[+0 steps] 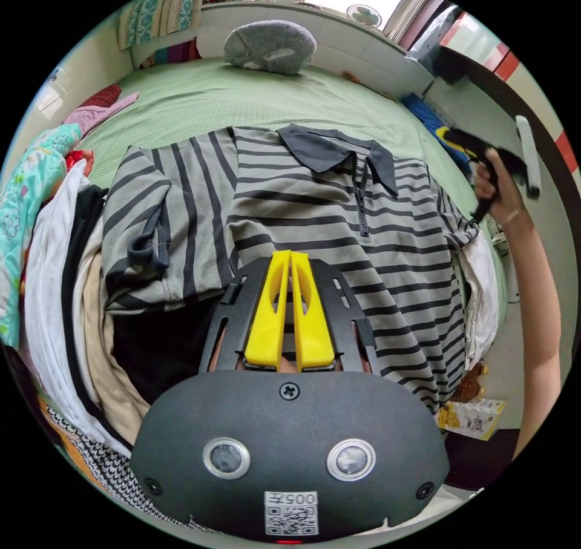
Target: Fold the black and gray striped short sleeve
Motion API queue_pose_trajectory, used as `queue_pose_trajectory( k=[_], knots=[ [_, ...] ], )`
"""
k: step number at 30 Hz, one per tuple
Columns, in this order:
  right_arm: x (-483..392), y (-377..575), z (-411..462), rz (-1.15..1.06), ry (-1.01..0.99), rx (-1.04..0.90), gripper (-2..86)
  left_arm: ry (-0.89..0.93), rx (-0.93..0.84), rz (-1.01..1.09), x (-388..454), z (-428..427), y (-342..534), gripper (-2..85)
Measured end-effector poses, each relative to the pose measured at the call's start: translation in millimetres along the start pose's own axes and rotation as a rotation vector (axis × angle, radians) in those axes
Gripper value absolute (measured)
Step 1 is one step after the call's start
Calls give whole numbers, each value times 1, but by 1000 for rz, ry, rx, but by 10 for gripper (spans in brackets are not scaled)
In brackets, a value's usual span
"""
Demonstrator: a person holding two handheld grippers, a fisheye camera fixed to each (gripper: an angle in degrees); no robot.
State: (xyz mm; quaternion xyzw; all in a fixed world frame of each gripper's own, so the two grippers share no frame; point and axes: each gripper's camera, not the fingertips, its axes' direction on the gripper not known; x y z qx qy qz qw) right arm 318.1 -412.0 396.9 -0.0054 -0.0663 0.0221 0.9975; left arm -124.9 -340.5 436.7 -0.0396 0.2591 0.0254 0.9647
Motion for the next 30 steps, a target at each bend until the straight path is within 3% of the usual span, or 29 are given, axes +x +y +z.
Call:
queue_pose_trajectory(
  k=[5, 10, 14, 17, 21, 25, 30],
  knots=[
    [66, 74, -33, -14, 43, -132, -12, 12, 1, -3, 2, -1, 5, -7],
    [98, 107, -64, 96, 114, -108, 2, -20, -10, 17, 9, -4, 11, -7],
    [112, 117, -68, 78, 153, -183, 103, -5, -24, 30, 14, -5, 16, -6],
    [127, 115, -68, 149, 127, -192, 122, -34, -32, 42, 19, -6, 20, -6],
    [135, 111, -61, 183, 113, -218, 116, -37, -33, 44, 20, -10, 26, -6],
    [129, 112, -62, 167, 183, -228, 53, -18, -30, 32, 18, -16, 34, -6],
    [130, 118, -109, 214, 166, -113, 6, -19, -30, 36, 20, -25, 45, -6]
  ],
)
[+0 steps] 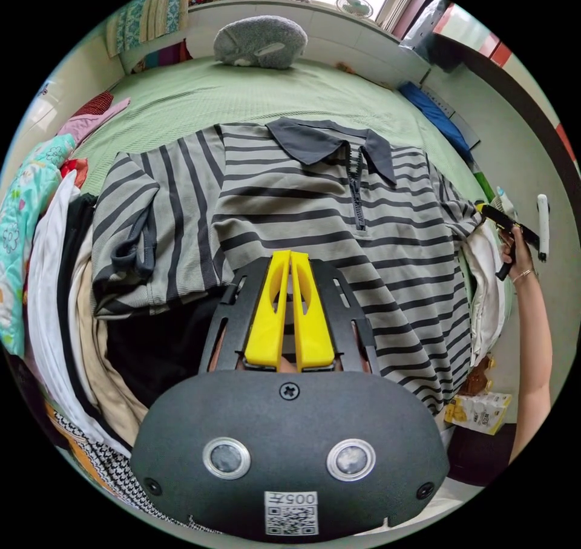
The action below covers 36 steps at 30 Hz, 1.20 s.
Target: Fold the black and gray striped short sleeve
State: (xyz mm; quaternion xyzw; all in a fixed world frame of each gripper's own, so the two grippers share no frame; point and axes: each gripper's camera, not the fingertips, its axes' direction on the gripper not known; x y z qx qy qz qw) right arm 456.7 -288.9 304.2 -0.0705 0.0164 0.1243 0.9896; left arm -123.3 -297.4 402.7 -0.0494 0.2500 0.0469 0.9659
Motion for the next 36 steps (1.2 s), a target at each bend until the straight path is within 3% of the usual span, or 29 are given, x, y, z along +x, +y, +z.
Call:
queue_pose_trajectory(
  k=[10, 14, 18, 22, 28, 36],
  knots=[
    [63, 39, -57, 112, 51, 19, 2, 7, 11, -4, 2, -22, 28, -7],
    [73, 53, -43, 123, 68, -154, 41, 4, 38, -20, 1, -35, 42, -7],
    [77, 82, -91, 130, -12, -61, 26, -3, 85, -31, 0, -58, 63, -6],
    [51, 131, -159, -7, -154, -20, 49, -46, 142, -5, 8, -91, 105, -3],
    [-10, 236, -197, -175, -373, -36, 77, -91, 59, 75, 32, -125, 206, 26],
    [-44, 348, -175, -177, -266, -140, 110, -34, -29, 43, 5, -132, 309, 130]
  ],
)
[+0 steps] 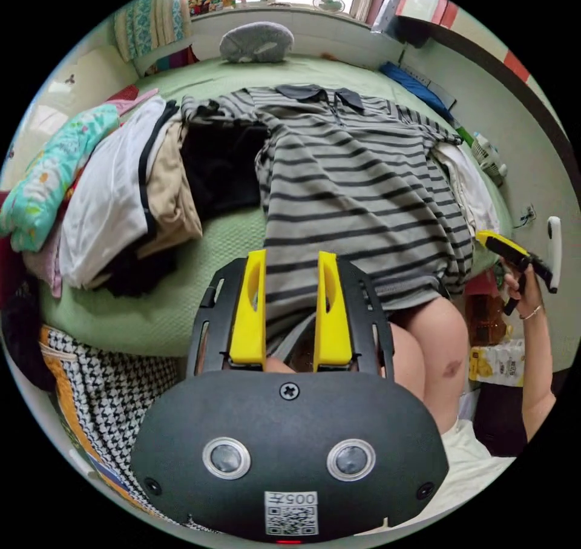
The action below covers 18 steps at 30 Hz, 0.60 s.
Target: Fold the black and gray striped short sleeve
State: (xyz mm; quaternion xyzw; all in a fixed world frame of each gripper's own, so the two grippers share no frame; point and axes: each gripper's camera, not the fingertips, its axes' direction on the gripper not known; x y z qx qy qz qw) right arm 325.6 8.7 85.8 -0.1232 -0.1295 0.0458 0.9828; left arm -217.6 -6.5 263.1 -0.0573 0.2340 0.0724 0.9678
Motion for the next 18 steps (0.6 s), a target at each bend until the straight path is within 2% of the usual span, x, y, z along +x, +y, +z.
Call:
queue_pose_trajectory(
  k=[7, 10, 12, 15, 18],
  knots=[
    [1, 22, 14, 52, 165, -57, 116, -37, -2, -11, -3, 9, 21, 136],
    [-2, 21, 25, 66, 168, -96, 118, 0, -92, -22, -2, 30, 24, 135],
    [-8, 24, 28, 60, 183, -88, 114, -19, -79, -38, 1, 34, 30, 134],
    [-24, 30, 24, 36, 214, -66, 87, -57, -71, -40, 10, 30, 38, 125],
    [-41, 37, 20, -1, 261, -51, 21, -79, -91, -6, 21, 24, 42, 87]
  ],
)
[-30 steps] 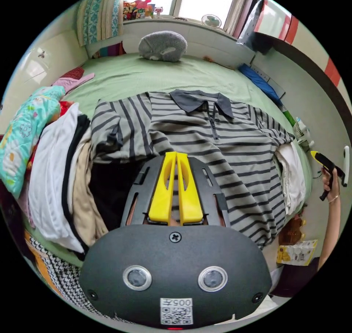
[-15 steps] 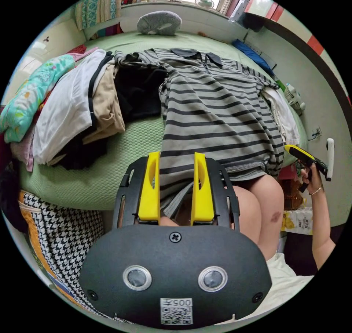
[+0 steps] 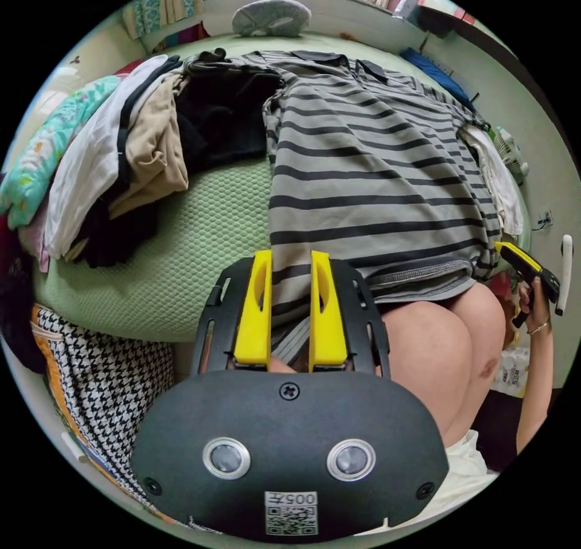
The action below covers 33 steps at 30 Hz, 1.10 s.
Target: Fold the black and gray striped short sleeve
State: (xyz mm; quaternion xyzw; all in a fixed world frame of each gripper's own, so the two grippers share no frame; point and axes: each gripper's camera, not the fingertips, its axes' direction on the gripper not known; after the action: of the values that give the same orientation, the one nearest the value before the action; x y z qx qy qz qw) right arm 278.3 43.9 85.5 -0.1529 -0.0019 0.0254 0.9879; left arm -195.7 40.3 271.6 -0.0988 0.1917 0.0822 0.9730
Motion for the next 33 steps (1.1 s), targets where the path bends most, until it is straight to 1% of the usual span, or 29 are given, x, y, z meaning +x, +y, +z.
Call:
queue_pose_trajectory(
  k=[2, 5, 8, 10, 12, 16, 18, 20, 22, 25, 27, 29, 31, 33],
  knots=[
    [-8, 2, -7, -32, -22, -14, -7, 14, -9, 17, 6, -10, 5, 38],
    [-4, 8, -29, -9, -98, 20, -13, -4, 26, 62, 13, -32, 17, 23],
    [8, 18, -53, 43, -149, 53, -14, 37, 69, 44, 8, -57, 35, 17],
    [13, 24, -64, 46, -148, 72, -14, 47, 83, 28, 3, -68, 45, 17],
    [13, 29, -64, 42, -126, 52, -14, 35, 60, 23, 1, -67, 52, 18],
    [4, 37, -38, 47, -76, -14, -11, 26, -34, 1, 0, -43, 64, 36],
    [0, 41, -26, 54, -71, -53, -6, 19, -28, -20, -1, -45, 73, 47],
    [-6, 51, -12, 35, -99, -150, 19, 38, -9, -35, -5, -54, 85, 56],
    [-9, 61, -10, 22, -107, -180, 32, 27, -16, -58, -10, -63, 93, 52],
    [-12, 70, -34, 26, -89, -130, 26, 19, 31, -98, -20, -88, 104, 35],
    [-15, 62, -61, 46, -132, -55, 20, 29, 71, -109, -19, -105, 102, 14],
    [-30, 39, -94, 49, -176, 62, 21, 54, 119, -87, -5, -119, 84, 0],
    [-51, 15, -103, 37, -159, 93, 17, 71, 169, -64, 13, -121, 67, -4],
    [-74, -8, -94, 35, -128, 74, 6, 66, 160, -49, 32, -112, 48, -5]
  ],
)
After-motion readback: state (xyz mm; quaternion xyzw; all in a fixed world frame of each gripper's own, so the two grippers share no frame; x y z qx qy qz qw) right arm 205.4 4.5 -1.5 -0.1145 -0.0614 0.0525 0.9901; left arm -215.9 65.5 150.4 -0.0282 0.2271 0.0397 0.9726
